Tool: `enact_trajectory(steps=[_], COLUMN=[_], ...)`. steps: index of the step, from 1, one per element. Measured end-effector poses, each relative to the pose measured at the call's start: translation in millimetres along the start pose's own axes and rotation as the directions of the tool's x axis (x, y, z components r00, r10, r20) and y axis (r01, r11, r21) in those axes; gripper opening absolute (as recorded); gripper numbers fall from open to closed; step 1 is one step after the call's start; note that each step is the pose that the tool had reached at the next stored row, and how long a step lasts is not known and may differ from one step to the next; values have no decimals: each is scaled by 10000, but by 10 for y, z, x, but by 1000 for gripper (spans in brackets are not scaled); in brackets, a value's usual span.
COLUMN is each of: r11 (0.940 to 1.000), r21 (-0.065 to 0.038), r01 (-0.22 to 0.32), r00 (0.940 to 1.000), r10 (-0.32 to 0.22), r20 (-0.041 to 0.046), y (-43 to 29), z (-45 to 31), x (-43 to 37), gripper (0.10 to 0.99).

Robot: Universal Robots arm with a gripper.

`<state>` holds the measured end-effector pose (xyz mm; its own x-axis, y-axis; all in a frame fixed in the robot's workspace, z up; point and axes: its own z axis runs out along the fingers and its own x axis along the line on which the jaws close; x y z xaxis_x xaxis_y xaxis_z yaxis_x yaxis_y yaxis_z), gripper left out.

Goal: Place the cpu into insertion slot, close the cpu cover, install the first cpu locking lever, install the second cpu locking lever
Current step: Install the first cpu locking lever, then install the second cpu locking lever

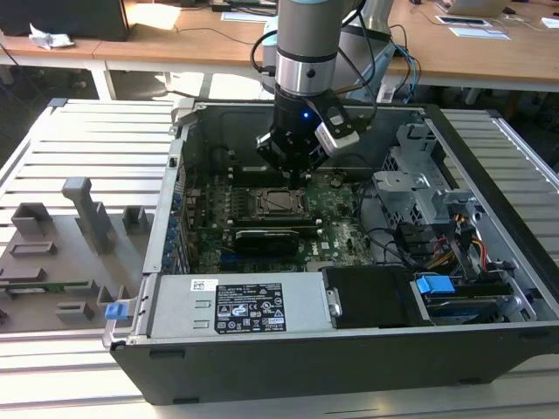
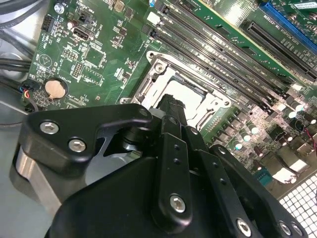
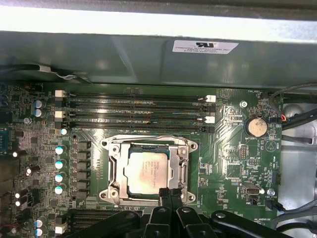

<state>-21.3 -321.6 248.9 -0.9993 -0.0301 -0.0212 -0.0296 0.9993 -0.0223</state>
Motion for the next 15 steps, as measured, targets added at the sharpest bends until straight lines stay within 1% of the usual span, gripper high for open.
enact_trajectory(steps=[8, 11, 15], r11=[10000, 10000, 10000], r21=[6, 3, 2], r01=[1, 0, 0], r00=[10000, 10000, 10000], r10=[-1, 0, 0], r20=[-2, 0, 1], y=[-6, -47, -162], z=[-2, 0, 4], x=[0, 1, 5], gripper=[106, 106, 106])
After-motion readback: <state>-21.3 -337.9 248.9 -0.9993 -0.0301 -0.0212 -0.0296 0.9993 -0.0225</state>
